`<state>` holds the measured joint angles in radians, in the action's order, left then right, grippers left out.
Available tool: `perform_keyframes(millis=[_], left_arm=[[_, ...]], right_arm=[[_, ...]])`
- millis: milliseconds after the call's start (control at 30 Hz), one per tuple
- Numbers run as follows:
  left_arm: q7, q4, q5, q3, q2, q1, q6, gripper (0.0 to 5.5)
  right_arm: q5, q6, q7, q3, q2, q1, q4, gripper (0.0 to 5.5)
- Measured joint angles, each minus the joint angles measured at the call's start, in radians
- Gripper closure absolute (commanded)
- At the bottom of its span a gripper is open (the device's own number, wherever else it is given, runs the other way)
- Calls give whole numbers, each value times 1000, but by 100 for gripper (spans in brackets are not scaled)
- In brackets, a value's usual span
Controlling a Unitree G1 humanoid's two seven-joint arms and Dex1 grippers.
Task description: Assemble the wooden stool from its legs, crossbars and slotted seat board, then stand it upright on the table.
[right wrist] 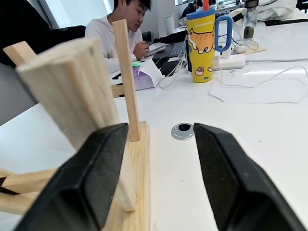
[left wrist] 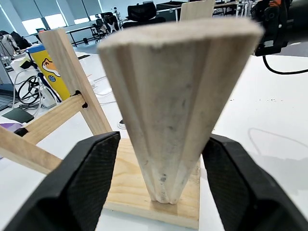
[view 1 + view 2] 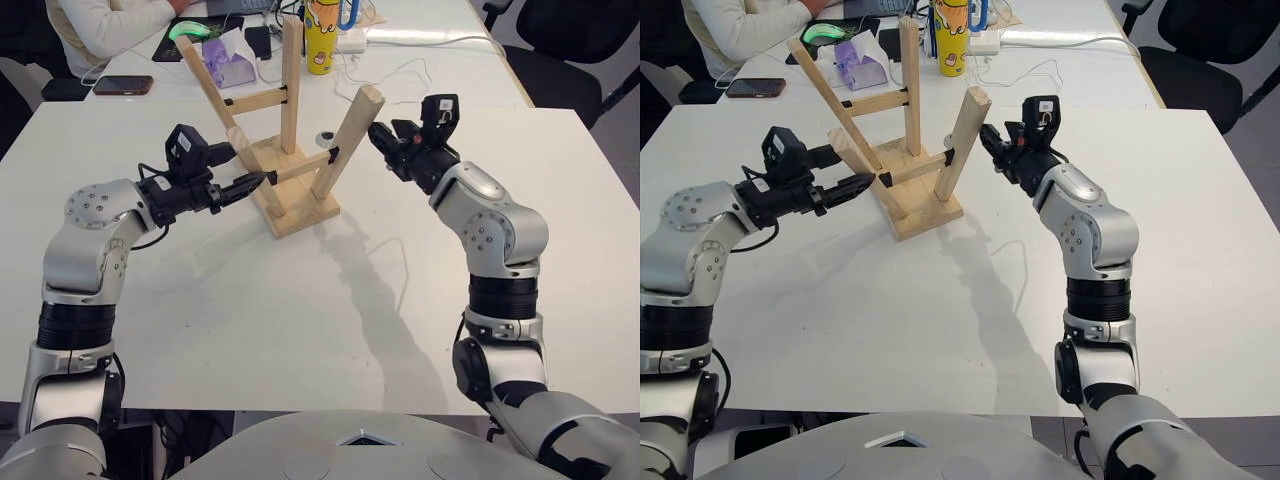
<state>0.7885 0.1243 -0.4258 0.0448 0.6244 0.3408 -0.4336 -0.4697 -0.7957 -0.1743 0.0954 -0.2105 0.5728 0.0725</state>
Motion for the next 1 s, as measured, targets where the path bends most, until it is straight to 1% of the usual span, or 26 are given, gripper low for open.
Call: perform_keyframes(millis=[133, 200, 300, 333, 400, 467, 633, 700, 833, 1000], left_arm=[[-32, 24, -21, 74, -5, -41, 0, 252], [-44, 83, -88, 138, -14, -78, -28, 252], [-14, 148, -164, 216, 3, -167, -59, 252], [1, 149, -162, 219, 17, -198, -61, 252], [36, 124, -127, 212, 56, -288, -62, 252], [41, 89, -94, 204, 69, -309, -55, 252], [32, 20, 20, 127, 80, -291, 4, 252], [-2, -18, 93, 84, 80, -268, 30, 252], [-104, -81, 197, 33, 41, -192, 69, 252], [-201, -114, 236, 19, -31, -112, 82, 252]], right_arm=[[37, 3, 1, 28, -51, 27, -83, 293], [68, 13, 10, 48, -71, 29, -108, 293], [102, 43, 23, 56, -85, 31, -129, 293], [108, 49, 24, 56, -86, 31, -132, 293], [133, 82, 25, 53, -87, 31, -139, 293], [151, 112, 24, 44, -85, 31, -147, 293], [184, 170, 3, -9, -51, 31, -162, 293], [189, 185, -14, -28, -43, 31, -162, 293], [198, 202, -50, -56, -40, 31, -162, 293], [210, 199, -103, -104, -38, 31, -140, 293]])
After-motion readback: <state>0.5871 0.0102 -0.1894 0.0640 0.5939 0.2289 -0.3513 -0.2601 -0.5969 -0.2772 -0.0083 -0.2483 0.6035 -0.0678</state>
